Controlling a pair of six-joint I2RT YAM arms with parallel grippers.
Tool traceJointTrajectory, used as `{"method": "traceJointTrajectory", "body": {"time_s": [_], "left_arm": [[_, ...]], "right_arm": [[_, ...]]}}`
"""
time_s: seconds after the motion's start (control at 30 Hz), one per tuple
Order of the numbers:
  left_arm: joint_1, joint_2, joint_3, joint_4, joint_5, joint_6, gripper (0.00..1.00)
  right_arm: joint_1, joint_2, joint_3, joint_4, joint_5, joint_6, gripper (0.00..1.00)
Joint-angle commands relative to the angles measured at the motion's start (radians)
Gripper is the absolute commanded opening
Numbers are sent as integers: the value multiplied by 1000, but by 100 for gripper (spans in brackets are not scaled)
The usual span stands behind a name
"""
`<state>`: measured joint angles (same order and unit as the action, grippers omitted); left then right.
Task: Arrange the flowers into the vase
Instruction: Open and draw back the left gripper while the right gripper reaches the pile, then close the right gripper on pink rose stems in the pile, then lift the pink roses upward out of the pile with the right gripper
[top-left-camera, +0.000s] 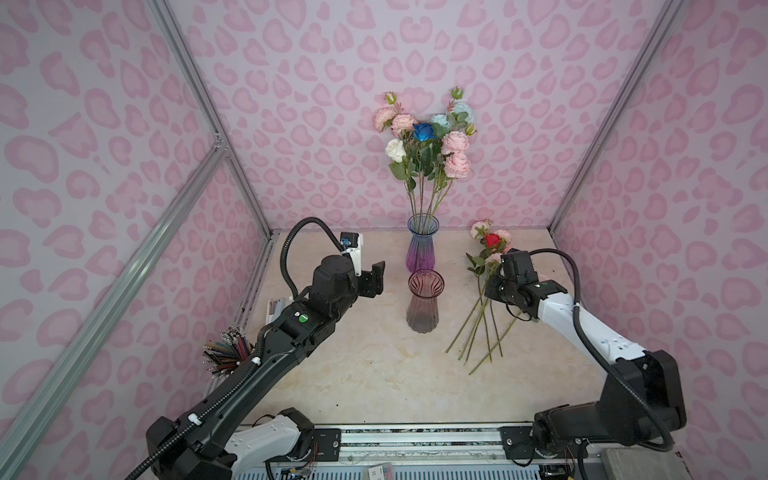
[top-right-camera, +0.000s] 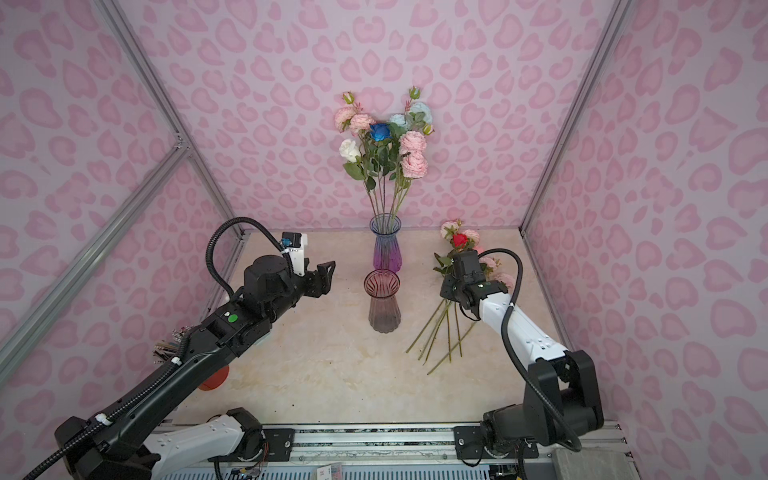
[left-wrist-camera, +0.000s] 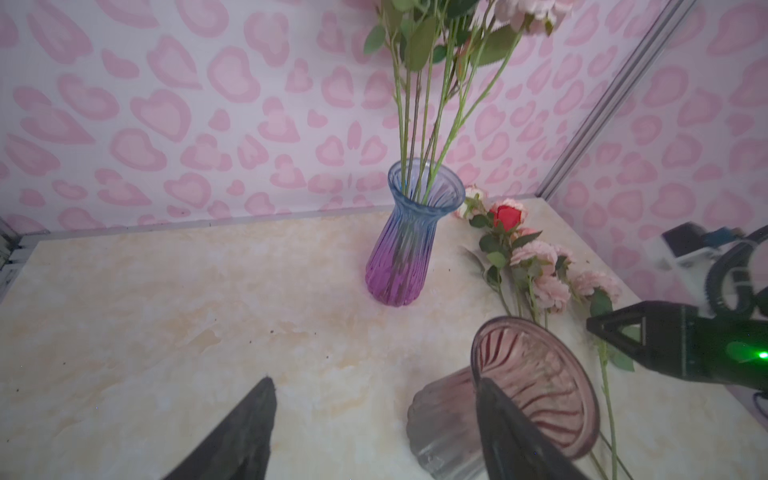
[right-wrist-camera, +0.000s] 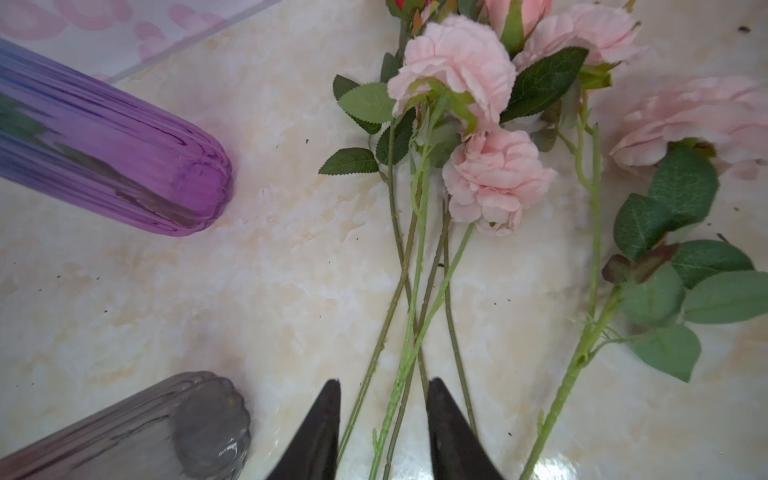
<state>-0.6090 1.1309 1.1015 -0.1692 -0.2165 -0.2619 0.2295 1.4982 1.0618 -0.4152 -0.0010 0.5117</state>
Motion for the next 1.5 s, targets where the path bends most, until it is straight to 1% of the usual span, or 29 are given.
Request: {"method": "traceJointTrajectory", "body": {"time_s": [0.0, 0.07, 0.13, 0.23, 0.37, 0.47, 0.5, 0.53, 0.57, 0.6, 0.67, 0.73, 0.83, 0.87, 0.93, 0.97, 1.0, 1.13, 1.3, 1.47], "left_arm": [[0, 5, -12, 78, -29, -39, 77], [2, 0, -51, 97, -38, -70, 77], [5, 5, -74, 90, -47, -116, 77], [8, 23, -69, 54, 11, -154, 76], [9, 23, -58, 40, 55, -172, 75], [8, 15, -65, 39, 53, -169, 75], [8, 12, -64, 35, 51, -166, 75], [8, 9, -65, 34, 49, -166, 75], [8, 5, -67, 32, 46, -166, 75], [8, -3, -70, 36, 46, -164, 75], [8, -13, -71, 39, 44, -154, 75], [8, -23, -71, 37, 32, -148, 75], [8, -37, -77, 39, 28, -143, 75], [9, -40, -78, 42, 28, -143, 75], [9, -42, -79, 41, 30, -144, 75], [9, -43, -78, 41, 29, -144, 75], [9, -43, -79, 41, 29, -143, 75], [10, -43, -81, 42, 32, -143, 75], [8, -46, -80, 41, 40, -147, 75], [8, -55, -87, 59, 80, -152, 75]], "right_arm": [[-17, 96, 36, 0, 3, -12, 43], [-39, 157, 60, 17, -26, -25, 44], [-57, 231, 110, -8, -27, -26, 44], [-74, 315, 163, -22, -51, -33, 41], [-78, 384, 203, -20, -42, -47, 33], [-77, 399, 229, -23, -46, -55, 23], [-78, 399, 230, -19, -43, -53, 16], [-78, 401, 234, -19, -41, -52, 12], [-78, 405, 237, -20, -41, -52, 12], [-82, 410, 242, -23, -43, -49, 13], [-80, 423, 253, -32, -46, -47, 18], [-80, 433, 257, -30, -59, -47, 18], [-81, 446, 262, -37, -74, -42, 25], [-81, 449, 264, -39, -74, -41, 25], [-80, 452, 266, -41, -66, -37, 12], [-80, 440, 255, -29, -59, -32, 4], [-80, 420, 238, -13, -58, -28, 0], [-80, 323, 188, 8, -48, -7, 0], [-70, 123, 97, 28, -54, 14, 0], [-21, -82, 29, 67, -17, -6, 0]]}}
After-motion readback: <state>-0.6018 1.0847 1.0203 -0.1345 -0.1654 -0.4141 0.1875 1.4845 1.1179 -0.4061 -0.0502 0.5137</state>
